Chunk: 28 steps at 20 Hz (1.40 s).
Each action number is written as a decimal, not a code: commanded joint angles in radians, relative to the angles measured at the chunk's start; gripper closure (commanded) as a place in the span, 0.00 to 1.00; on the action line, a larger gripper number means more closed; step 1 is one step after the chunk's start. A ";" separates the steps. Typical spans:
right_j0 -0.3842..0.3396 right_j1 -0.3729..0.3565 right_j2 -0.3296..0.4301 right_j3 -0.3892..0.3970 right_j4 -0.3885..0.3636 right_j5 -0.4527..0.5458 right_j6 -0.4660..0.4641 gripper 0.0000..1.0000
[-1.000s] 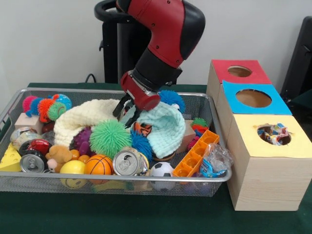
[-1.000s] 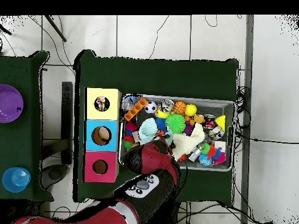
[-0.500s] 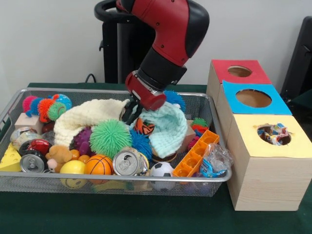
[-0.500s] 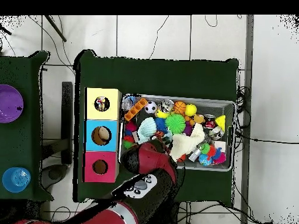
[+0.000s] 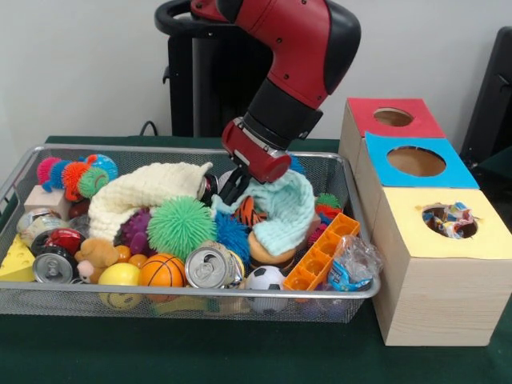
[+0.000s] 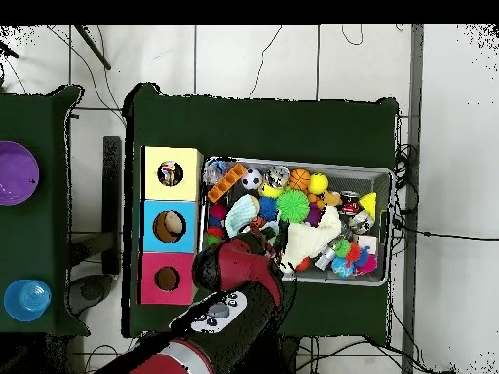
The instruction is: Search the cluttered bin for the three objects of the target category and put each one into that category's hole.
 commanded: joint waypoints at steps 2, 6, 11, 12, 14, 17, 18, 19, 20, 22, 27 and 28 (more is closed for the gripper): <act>0.010 0.085 0.146 -0.050 -0.037 -0.029 0.045 1.00; 0.009 0.085 0.146 -0.050 -0.039 -0.029 0.044 1.00; 0.011 0.086 0.143 -0.050 -0.038 -0.030 0.045 1.00; 0.015 0.087 0.139 -0.050 -0.036 -0.027 0.047 1.00; 0.050 0.102 0.091 -0.052 -0.010 -0.022 0.070 1.00; 0.221 0.214 -0.181 -0.054 0.143 -0.050 0.193 1.00; 0.262 0.247 -0.269 -0.044 0.187 -0.055 0.221 1.00; 0.293 0.279 -0.345 -0.032 0.233 -0.060 0.246 1.00; 0.314 0.305 -0.402 -0.021 0.271 -0.072 0.262 1.00; 0.340 0.354 -0.482 -0.005 0.337 -0.082 0.279 1.00; 0.359 0.401 -0.546 0.021 0.425 -0.099 0.267 1.00; 0.368 0.414 -0.556 0.027 0.442 -0.099 0.274 1.00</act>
